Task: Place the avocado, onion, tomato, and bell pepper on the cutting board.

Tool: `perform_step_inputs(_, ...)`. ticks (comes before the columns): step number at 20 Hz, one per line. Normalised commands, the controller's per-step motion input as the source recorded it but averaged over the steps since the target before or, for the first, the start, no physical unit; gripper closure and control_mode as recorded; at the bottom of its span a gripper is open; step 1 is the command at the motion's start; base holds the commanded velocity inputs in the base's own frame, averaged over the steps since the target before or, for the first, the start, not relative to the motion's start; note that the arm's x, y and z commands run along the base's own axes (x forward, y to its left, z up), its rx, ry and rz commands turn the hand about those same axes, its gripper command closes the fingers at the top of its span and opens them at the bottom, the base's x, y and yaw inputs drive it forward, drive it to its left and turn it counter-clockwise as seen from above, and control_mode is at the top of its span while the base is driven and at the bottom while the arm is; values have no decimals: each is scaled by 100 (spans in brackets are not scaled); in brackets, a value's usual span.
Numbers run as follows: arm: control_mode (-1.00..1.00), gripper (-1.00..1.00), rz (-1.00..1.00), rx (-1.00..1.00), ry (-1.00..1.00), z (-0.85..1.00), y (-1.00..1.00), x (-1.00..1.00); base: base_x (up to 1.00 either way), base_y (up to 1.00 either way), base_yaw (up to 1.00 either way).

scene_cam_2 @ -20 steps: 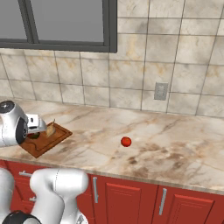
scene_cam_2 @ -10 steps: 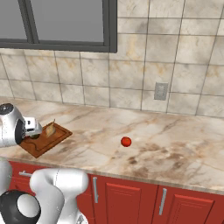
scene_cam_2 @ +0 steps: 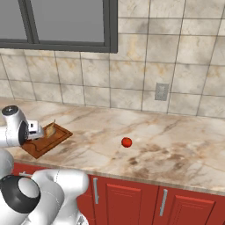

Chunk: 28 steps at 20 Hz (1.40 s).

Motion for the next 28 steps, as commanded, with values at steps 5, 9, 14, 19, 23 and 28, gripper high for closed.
perform_step_inputs(5,-100,100,0,0,9,-29,0,20,0,0,0)
perform_step_inputs(9,-100,100,0,0,7,-21,0,24,0,0,0)
perform_step_inputs(14,-100,100,0,0,3,-14,1,23,0,0,0)
perform_step_inputs(19,-100,100,0,0,5,-20,1,21,0,0,0)
perform_step_inputs(23,-100,100,0,-1,5,-21,6,19,0,0,0)
perform_step_inputs(28,-100,100,0,-3,5,-26,11,8,0,0,0)
